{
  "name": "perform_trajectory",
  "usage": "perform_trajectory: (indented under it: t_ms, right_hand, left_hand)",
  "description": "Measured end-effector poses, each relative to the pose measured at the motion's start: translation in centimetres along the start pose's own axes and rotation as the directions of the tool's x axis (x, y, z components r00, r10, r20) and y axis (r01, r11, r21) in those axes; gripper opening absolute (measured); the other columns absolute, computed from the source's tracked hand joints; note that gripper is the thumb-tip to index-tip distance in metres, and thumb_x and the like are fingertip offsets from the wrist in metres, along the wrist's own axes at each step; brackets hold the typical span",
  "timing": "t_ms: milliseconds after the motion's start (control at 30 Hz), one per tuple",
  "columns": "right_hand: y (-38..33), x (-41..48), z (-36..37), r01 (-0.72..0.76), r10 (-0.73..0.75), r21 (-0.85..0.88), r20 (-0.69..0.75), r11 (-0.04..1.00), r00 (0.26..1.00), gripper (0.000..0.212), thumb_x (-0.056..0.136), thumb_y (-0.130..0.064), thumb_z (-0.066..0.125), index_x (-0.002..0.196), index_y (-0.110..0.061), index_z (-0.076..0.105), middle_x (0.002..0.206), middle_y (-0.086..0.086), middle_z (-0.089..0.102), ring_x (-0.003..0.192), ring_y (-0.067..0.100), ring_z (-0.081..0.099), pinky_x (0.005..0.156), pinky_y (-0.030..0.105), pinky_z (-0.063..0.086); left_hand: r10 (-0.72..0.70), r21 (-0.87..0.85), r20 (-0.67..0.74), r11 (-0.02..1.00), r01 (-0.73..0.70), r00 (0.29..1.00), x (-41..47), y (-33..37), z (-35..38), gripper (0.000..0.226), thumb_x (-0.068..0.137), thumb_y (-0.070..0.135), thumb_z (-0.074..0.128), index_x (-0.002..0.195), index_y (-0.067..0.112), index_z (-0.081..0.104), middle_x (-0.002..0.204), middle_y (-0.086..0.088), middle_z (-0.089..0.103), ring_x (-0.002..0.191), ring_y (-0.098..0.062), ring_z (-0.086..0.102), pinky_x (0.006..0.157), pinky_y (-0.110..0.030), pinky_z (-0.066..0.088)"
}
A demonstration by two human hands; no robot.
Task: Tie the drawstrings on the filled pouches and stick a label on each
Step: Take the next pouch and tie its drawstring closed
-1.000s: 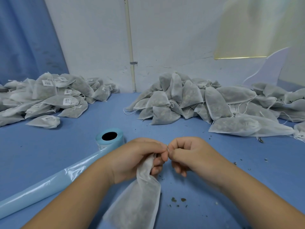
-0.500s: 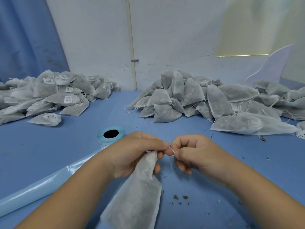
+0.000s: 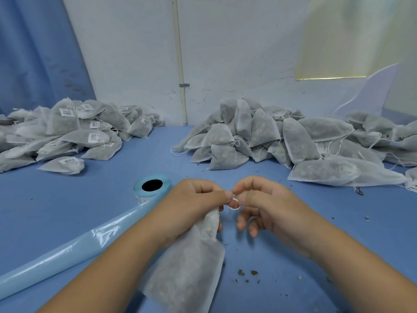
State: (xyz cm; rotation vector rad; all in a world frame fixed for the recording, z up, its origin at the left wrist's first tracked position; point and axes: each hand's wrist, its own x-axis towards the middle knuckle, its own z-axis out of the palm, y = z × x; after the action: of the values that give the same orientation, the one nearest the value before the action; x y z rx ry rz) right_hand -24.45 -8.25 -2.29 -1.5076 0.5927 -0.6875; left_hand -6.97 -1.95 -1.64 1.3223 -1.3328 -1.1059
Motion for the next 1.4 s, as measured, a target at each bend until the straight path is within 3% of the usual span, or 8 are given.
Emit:
perform_trajectory:
  t_ms: [200, 300, 433, 600, 767, 900, 1067, 1400]
  right_hand:
    - [0.7, 0.0, 0.7, -0.033, 0.012, -0.145, -0.14, 0.989, 0.99, 0.011, 0.081, -0.004, 0.064, 0.089, -0.011, 0.063, 0.066, 0.006, 0.066, 0.061, 0.02, 0.066, 0.055, 0.029, 0.05]
    - [0.8, -0.1, 1.0, 0.018, -0.103, -0.371, -0.211, 0.928, 0.972, 0.019, 0.079, -0.005, 0.059, 0.083, -0.021, 0.067, 0.066, 0.001, 0.069, 0.059, 0.016, 0.067, 0.059, 0.03, 0.053]
    - [0.8, -0.3, 1.4, 0.073, -0.225, -0.564, -0.205, 0.823, 0.952, 0.022, 0.077, -0.013, 0.062, 0.069, -0.032, 0.07, 0.057, -0.015, 0.064, 0.045, 0.003, 0.049, 0.047, 0.014, 0.04]
    - [0.8, -0.1, 1.2, -0.036, -0.058, -0.447, -0.196, 0.894, 0.979, 0.02, 0.08, -0.013, 0.061, 0.069, -0.027, 0.07, 0.059, -0.002, 0.068, 0.056, 0.013, 0.066, 0.058, 0.029, 0.052]
    - [0.7, -0.2, 0.9, -0.179, 0.137, -0.274, -0.167, 0.945, 0.976, 0.014, 0.082, -0.019, 0.063, 0.071, -0.013, 0.067, 0.057, 0.002, 0.065, 0.06, 0.019, 0.063, 0.059, 0.029, 0.05]
    - [0.4, -0.2, 0.8, -0.186, 0.158, -0.183, -0.156, 0.965, 0.975, 0.017, 0.083, -0.012, 0.063, 0.066, -0.013, 0.066, 0.056, 0.001, 0.061, 0.054, 0.013, 0.063, 0.049, 0.022, 0.046]
    - [0.6, -0.1, 0.7, -0.15, 0.122, -0.146, -0.185, 0.978, 0.975, 0.012, 0.079, -0.014, 0.066, 0.074, -0.005, 0.071, 0.063, 0.007, 0.069, 0.059, 0.014, 0.063, 0.056, 0.024, 0.049]
    - [0.3, -0.2, 1.5, 0.038, -0.173, -0.368, -0.34, 0.929, 0.924, 0.012, 0.079, -0.008, 0.067, 0.073, -0.017, 0.063, 0.057, 0.0, 0.068, 0.06, 0.023, 0.068, 0.065, 0.038, 0.056]
  left_hand:
    - [0.049, 0.238, -0.09, 0.971, -0.026, 0.995, 0.0, -0.1, 0.4, 0.025, 0.09, 0.029, 0.066, 0.068, 0.02, 0.073, 0.059, 0.004, 0.059, 0.06, -0.021, 0.052, 0.062, -0.032, 0.039]
    - [0.064, 0.334, -0.061, 0.942, -0.04, 0.996, 0.0, -0.3, 0.6, 0.027, 0.093, 0.028, 0.062, 0.074, 0.011, 0.072, 0.061, 0.015, 0.063, 0.059, -0.007, 0.05, 0.059, -0.019, 0.038]
    - [0.094, 0.414, -0.074, 0.909, -0.055, 0.993, 0.2, -0.4, 0.7, 0.027, 0.095, 0.027, 0.06, 0.075, 0.011, 0.07, 0.055, 0.023, 0.061, 0.051, 0.006, 0.048, 0.053, -0.009, 0.035]
    - [0.165, 0.514, -0.15, 0.855, -0.066, 0.975, 0.4, -0.8, 0.7, 0.026, 0.092, 0.03, 0.064, 0.067, 0.02, 0.069, 0.065, 0.009, 0.069, 0.046, 0.004, 0.045, 0.049, -0.01, 0.035]
    - [0.206, 0.55, -0.156, 0.83, -0.088, 0.966, 0.4, -0.7, 0.9, 0.022, 0.088, 0.028, 0.07, 0.07, 0.017, 0.071, 0.041, 0.019, 0.05, 0.039, 0.004, 0.043, 0.045, -0.009, 0.031]
    - [0.28, 0.524, -0.175, 0.838, -0.151, 0.944, 0.1, -0.6, 1.1, 0.018, 0.086, 0.027, 0.073, 0.069, 0.021, 0.074, 0.054, 0.019, 0.059, 0.049, 0.003, 0.048, 0.052, -0.01, 0.036]
    - [0.354, 0.509, -0.219, 0.837, -0.203, 0.909, 0.0, -0.6, 1.4, 0.018, 0.085, 0.021, 0.073, 0.066, 0.019, 0.072, 0.054, 0.019, 0.058, 0.049, 0.001, 0.046, 0.053, -0.01, 0.033]
    - [0.009, 0.041, -0.209, 0.999, 0.0, 0.978, 0.0, -0.2, 1.6, 0.033, 0.088, 0.033, 0.066, 0.057, 0.022, 0.068, 0.053, 0.001, 0.048, 0.049, -0.013, 0.039, 0.049, -0.024, 0.032]
